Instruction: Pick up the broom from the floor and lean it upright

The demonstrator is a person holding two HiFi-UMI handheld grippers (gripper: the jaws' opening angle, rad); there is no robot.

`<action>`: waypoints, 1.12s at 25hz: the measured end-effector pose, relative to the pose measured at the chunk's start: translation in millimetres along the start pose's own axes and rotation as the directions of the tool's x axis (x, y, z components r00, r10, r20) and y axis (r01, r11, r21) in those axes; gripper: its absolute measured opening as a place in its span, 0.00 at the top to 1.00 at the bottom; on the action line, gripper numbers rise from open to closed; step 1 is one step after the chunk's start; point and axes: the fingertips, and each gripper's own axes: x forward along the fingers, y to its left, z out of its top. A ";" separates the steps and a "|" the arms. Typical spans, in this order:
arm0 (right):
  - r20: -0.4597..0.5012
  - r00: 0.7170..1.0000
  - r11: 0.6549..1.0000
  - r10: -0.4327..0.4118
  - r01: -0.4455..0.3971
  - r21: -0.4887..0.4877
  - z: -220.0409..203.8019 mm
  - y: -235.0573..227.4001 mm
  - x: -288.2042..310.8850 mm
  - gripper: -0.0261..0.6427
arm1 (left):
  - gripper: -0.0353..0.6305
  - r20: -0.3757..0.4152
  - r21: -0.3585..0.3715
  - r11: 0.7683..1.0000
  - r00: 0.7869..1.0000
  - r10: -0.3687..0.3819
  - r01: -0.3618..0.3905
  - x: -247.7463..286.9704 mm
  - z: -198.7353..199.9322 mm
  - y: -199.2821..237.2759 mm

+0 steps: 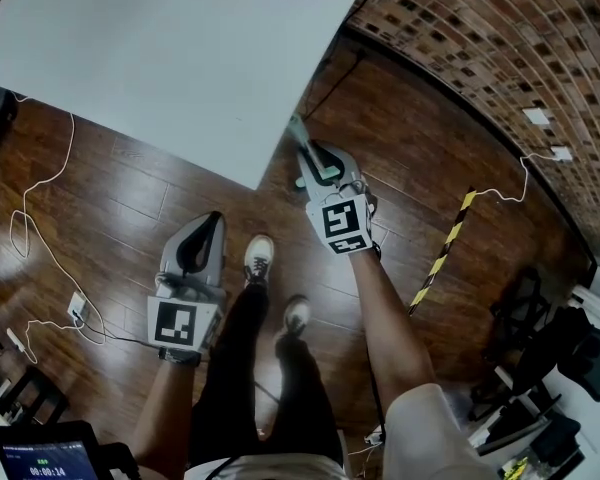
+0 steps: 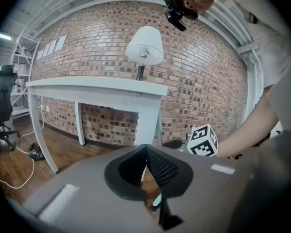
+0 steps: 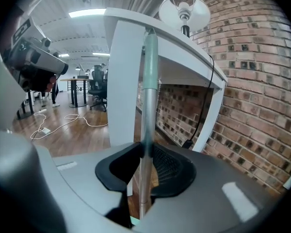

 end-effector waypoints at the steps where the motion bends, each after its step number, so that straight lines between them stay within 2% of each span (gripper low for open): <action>1: 0.000 1.000 1.000 -0.002 0.002 -0.004 -0.1 0.6 0.1 0.82 | 0.94 0.000 0.000 1.000 1.000 -0.002 0.002 -0.1 -0.2 0.2; 12: -0.006 0.999 0.999 -0.032 0.033 0.017 -10.1 -3.3 -9.9 0.74 | 0.94 0.000 -0.010 1.000 1.000 -0.008 0.008 -1.2 -1.7 -3.7; 20: 0.018 0.996 0.997 -0.082 0.082 -0.003 -5.2 -8.2 -38.1 0.85 | 0.94 0.004 -0.014 1.000 1.000 -0.011 0.011 -5.6 -3.3 -13.8; 22: 0.040 0.994 0.995 -0.102 0.102 -0.002 4.2 -8.8 -47.9 0.93 | 0.94 0.007 -0.016 1.000 1.000 -0.015 0.015 -7.7 -3.0 -16.4; 28: 0.051 0.993 0.993 -0.109 0.108 0.039 13.3 -6.5 -70.8 0.94 | 0.94 0.017 -0.008 1.000 1.000 -0.018 0.018 -4.7 0.8 -24.6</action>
